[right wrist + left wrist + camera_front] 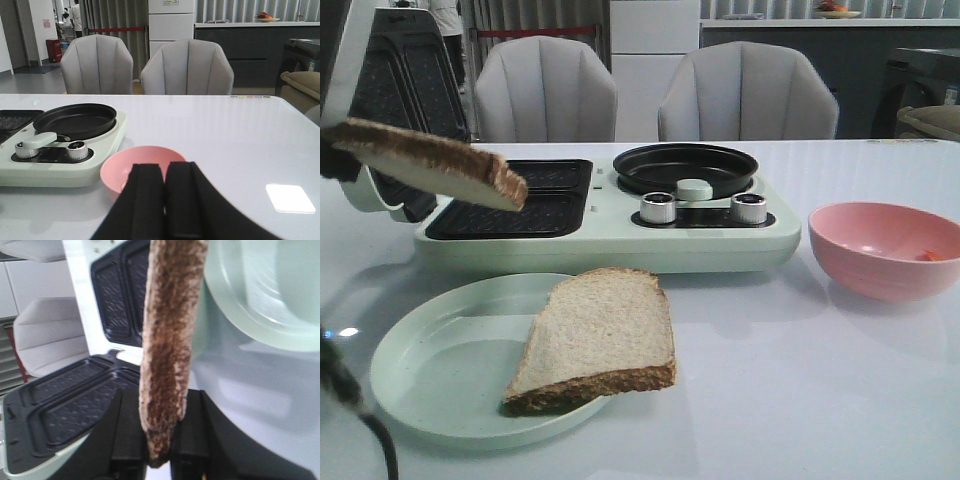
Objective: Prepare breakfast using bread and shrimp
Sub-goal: 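Lift the bread slice with the left gripper over the sandwich press, then lower the bread onto the black press plate and open the left gripper, then withdraw the left gripper away from the press, then reach the right gripper to the remaining bread slice and grasp it, then carry the bread slice with the right gripper over the press plate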
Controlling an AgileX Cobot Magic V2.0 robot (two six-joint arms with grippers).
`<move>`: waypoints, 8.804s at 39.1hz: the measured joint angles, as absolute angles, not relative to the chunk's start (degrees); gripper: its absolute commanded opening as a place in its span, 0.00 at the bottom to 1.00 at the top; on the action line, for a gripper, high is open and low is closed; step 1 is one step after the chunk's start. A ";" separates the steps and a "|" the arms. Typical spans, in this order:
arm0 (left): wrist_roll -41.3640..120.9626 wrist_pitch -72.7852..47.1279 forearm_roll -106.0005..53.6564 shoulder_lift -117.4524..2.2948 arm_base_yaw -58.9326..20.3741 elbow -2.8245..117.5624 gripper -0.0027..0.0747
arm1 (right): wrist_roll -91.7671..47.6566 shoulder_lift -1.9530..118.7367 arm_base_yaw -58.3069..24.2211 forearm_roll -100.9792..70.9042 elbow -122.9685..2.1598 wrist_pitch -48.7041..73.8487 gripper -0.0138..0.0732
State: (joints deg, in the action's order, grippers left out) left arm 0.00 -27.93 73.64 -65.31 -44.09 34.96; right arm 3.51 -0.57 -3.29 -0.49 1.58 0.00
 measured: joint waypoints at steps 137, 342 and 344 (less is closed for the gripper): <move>0.00 -25.00 9.75 -57.11 -26.08 58.65 0.71 | 3.51 -0.57 -3.29 -0.49 1.58 0.00 0.32; 0.00 -20.49 -3.09 -0.89 -22.78 18.45 0.60 | -58.59 107.12 -20.47 -99.06 -73.39 36.78 0.36; 0.00 -20.49 -3.09 -0.89 -22.78 18.45 0.60 | -58.59 109.06 -20.90 -99.15 -75.66 36.73 0.36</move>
